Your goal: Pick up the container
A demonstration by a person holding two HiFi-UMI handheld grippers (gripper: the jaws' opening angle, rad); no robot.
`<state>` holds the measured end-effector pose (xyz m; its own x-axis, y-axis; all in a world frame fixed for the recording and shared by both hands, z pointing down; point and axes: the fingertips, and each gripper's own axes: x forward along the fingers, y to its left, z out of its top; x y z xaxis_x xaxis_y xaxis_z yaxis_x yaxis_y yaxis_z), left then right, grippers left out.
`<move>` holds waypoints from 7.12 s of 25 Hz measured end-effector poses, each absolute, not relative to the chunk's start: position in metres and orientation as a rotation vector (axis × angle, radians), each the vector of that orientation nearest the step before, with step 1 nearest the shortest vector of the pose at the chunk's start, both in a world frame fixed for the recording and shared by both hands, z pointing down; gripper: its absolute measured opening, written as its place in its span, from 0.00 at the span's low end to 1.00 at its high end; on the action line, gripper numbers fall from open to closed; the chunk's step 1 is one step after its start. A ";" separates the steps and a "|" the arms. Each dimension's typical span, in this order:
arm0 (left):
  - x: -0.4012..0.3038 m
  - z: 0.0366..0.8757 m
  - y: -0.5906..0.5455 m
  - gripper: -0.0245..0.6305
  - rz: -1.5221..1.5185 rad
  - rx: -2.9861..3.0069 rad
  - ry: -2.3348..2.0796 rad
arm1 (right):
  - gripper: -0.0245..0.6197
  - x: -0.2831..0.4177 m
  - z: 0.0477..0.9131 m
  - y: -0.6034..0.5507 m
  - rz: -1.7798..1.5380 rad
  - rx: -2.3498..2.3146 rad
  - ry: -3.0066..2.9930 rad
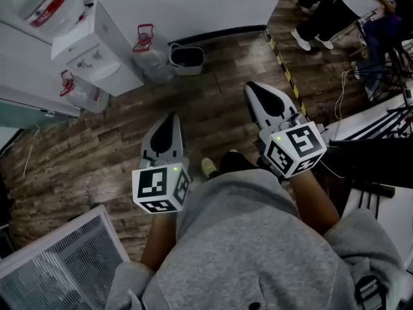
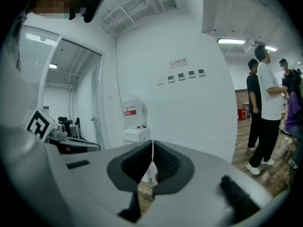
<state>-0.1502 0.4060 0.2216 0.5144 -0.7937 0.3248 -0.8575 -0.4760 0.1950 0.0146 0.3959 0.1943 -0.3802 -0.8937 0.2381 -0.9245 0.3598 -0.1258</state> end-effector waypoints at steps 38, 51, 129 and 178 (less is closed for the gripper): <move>-0.120 0.257 0.259 0.06 0.372 2.375 -1.353 | 0.08 0.037 0.240 0.248 0.473 1.599 -2.439; -0.100 0.262 0.158 0.06 0.429 2.323 -1.391 | 0.08 0.047 0.244 0.143 0.432 1.489 -2.468; -0.164 0.306 -0.124 0.06 0.417 2.190 -1.401 | 0.08 -0.002 0.280 -0.139 0.498 1.383 -2.403; -0.155 0.801 -0.116 0.31 0.610 1.474 -1.327 | 0.08 -0.036 0.618 -0.201 0.721 0.767 -2.473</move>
<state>-0.1547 -0.1158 0.8013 0.2651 -0.4163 0.8697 -0.9313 0.1232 0.3428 -0.0359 -0.2009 0.6177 -0.7442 -0.3807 0.5489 -0.6160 0.7089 -0.3435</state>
